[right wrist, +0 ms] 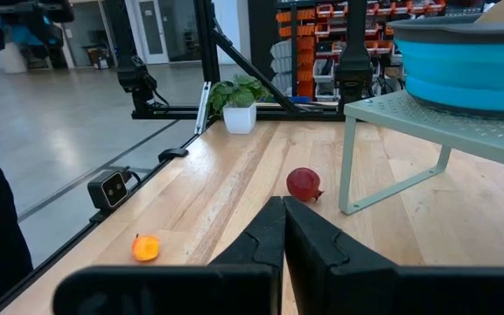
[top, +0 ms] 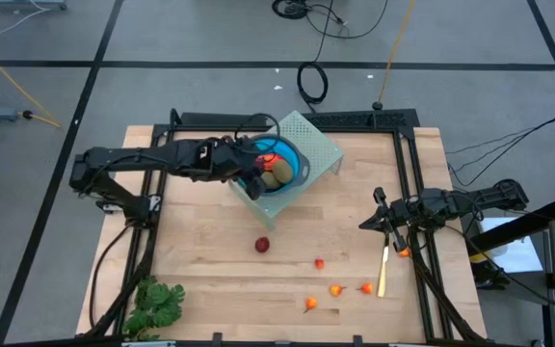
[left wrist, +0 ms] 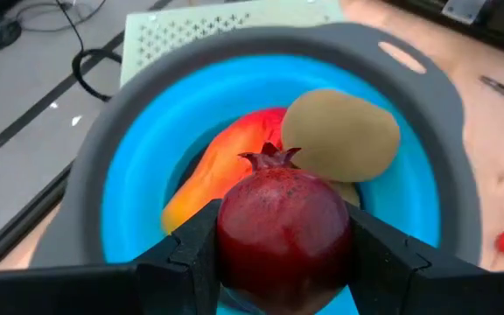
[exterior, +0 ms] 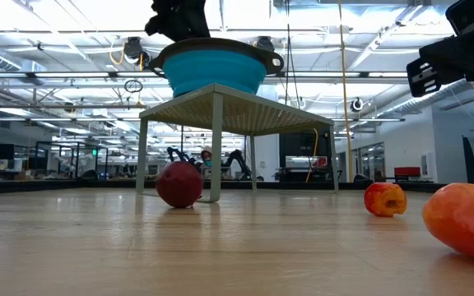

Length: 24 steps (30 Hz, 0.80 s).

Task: Pick & Place Fruit
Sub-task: Put the pomegranate into the collapsible colander on the shelf

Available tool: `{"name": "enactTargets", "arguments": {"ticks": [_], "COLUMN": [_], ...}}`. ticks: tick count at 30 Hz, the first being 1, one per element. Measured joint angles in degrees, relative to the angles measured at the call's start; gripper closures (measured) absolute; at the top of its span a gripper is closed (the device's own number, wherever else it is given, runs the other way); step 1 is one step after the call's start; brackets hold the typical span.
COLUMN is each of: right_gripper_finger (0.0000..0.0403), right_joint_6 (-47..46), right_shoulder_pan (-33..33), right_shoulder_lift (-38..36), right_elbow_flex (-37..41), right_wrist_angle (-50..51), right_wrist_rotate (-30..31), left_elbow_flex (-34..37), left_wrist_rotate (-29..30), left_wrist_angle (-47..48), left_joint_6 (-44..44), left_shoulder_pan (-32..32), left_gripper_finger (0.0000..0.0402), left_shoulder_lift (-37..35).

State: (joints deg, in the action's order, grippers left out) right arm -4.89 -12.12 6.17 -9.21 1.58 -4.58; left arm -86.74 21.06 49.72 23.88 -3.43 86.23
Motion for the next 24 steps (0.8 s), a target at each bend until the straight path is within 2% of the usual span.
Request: {"name": "enactTargets", "arguments": {"ticks": [11,24], "right_gripper_finger": [0.0403,0.0403], "right_joint_6": [0.0,0.0], "right_shoulder_pan": [0.0,0.0], "right_shoulder_lift": [0.0,0.0], "right_elbow_flex": [0.0,0.0], "right_wrist_angle": [0.0,0.0], "right_wrist_rotate": [0.0,0.0], "left_elbow_flex": [0.1,0.0], "left_wrist_rotate": [-1.8,-3.0], "left_wrist_angle": [4.6,5.2], "left_joint_6": [-0.8,-1.0], "left_shoulder_pan": [-1.4,-1.4], "left_gripper_finger": [0.0220,0.0211], "left_shoulder_lift": [2.7,4.6]}}
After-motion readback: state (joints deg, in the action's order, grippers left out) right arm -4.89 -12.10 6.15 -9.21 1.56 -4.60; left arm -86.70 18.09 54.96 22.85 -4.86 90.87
